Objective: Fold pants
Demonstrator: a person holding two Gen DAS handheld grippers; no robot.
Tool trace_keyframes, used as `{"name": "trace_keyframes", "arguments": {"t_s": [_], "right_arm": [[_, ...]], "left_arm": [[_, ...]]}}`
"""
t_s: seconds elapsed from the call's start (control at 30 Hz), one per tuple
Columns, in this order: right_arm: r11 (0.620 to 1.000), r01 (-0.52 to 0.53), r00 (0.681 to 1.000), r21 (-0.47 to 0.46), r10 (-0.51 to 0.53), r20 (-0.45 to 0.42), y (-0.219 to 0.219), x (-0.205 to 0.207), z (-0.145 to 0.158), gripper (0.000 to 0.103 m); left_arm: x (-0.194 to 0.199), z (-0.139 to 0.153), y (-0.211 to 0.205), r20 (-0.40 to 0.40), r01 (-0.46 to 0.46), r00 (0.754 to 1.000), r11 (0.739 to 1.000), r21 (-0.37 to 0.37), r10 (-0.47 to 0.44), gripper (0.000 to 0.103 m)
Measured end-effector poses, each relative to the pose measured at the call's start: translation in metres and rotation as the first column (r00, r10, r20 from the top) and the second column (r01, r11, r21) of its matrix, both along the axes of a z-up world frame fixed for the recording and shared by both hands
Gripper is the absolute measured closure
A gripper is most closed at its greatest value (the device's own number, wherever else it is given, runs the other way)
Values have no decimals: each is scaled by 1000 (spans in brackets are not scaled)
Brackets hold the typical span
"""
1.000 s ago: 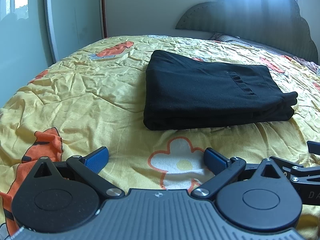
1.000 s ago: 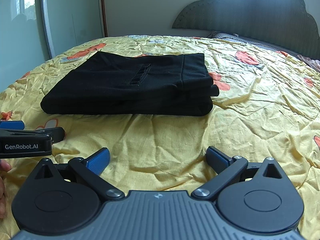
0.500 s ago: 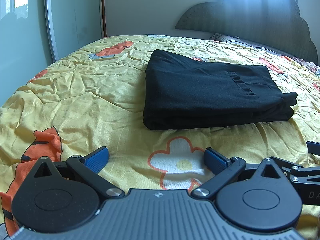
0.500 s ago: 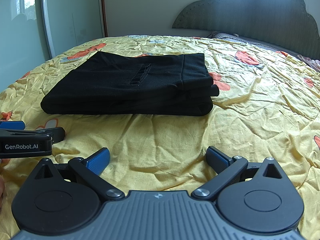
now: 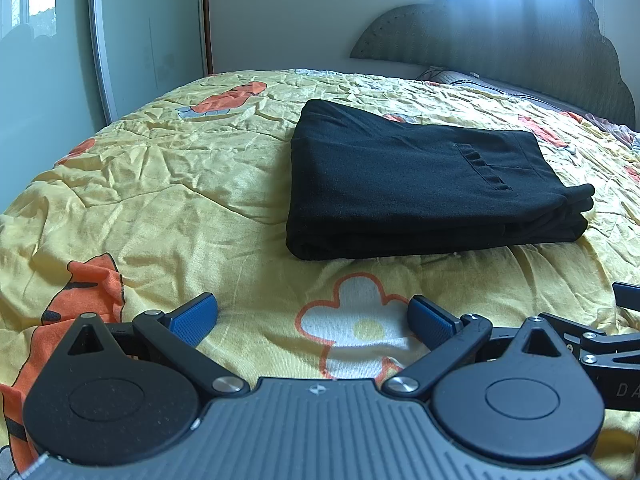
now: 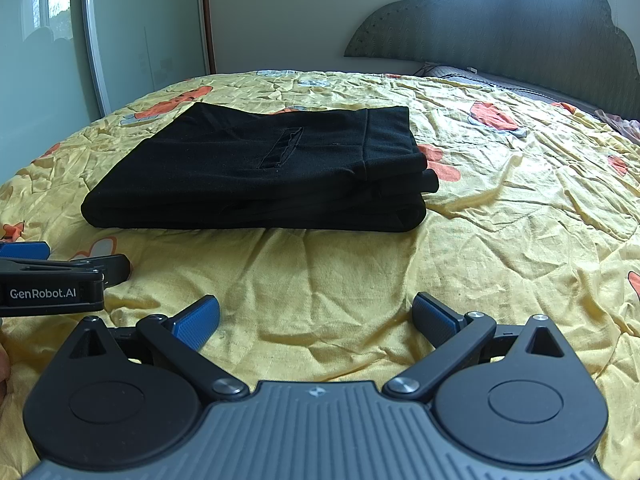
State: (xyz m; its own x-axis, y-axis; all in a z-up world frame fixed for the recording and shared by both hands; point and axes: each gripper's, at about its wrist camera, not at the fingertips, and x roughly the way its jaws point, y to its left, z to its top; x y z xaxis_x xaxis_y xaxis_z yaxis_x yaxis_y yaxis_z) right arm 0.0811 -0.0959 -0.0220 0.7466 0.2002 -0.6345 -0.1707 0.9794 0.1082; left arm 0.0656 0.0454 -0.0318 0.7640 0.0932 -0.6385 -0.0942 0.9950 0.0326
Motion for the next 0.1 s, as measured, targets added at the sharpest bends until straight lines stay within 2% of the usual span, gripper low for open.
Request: {"name": "trace_keyframes", "arguments": {"t_s": [0.1], "right_arm": [[1000, 0, 1000, -3, 0, -1, 0, 0, 0, 0]], "left_arm": [[-1, 1, 1, 1, 2, 1000, 1000, -7, -2, 0]]}}
